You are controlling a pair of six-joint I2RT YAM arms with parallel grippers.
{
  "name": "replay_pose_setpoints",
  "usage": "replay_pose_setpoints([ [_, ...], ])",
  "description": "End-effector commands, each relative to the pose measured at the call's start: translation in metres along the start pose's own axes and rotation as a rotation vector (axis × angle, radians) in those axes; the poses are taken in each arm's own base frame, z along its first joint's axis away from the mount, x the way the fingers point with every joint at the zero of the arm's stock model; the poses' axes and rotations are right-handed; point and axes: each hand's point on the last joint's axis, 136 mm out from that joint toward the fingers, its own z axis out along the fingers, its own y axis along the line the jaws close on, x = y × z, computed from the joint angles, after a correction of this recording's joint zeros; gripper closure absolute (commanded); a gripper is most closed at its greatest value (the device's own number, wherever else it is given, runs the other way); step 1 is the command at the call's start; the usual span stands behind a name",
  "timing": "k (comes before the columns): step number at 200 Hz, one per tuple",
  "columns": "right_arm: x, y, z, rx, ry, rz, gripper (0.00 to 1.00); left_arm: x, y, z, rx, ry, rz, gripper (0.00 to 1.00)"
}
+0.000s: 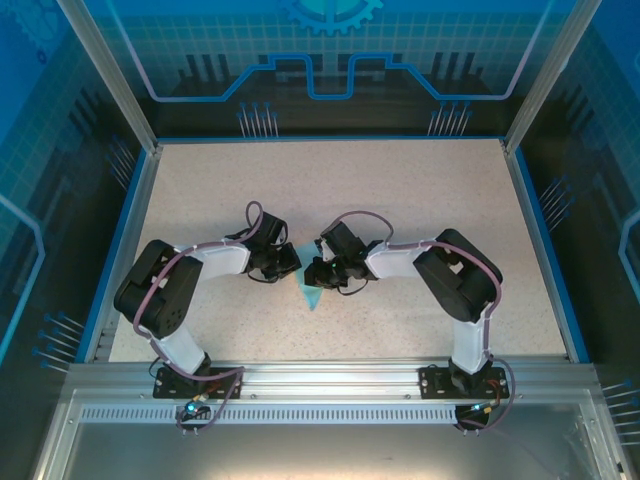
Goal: Fold a paper plane with a square sheet of paper (pick it up from the middle)
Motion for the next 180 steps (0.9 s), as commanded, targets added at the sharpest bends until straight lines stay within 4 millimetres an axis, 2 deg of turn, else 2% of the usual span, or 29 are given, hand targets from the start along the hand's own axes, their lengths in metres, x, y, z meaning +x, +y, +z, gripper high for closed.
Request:
replay_pose_setpoints([
  [1, 0.014, -0.023, 0.014, 0.106, 0.04, 0.039, 0.89, 0.0, -0.007, -0.016, 0.029, -0.008, -0.009, 0.9],
  [31, 0.017, -0.027, 0.015, 0.122, 0.044, 0.056, 0.93, 0.009, -0.008, -0.03, 0.069, -0.014, 0.005, 0.87],
  [53, 0.018, -0.029, 0.015, 0.131, 0.049, 0.065, 0.96, 0.023, -0.007, -0.034, 0.107, 0.026, 0.021, 0.84],
  [78, 0.018, -0.031, 0.015, 0.14, 0.05, 0.074, 0.98, 0.037, -0.012, -0.035, 0.168, 0.076, 0.037, 0.86],
  [115, 0.018, -0.033, 0.015, 0.15, 0.047, 0.09, 1.0, 0.047, -0.011, -0.03, 0.163, 0.11, 0.047, 0.94],
  [143, 0.018, -0.035, 0.014, 0.162, 0.042, 0.105, 1.0, 0.051, -0.012, -0.024, 0.157, 0.13, 0.054, 0.97],
  [180, 0.017, -0.037, 0.014, 0.172, 0.039, 0.12, 1.0, 0.054, -0.004, -0.014, 0.11, 0.15, 0.05, 1.0],
])
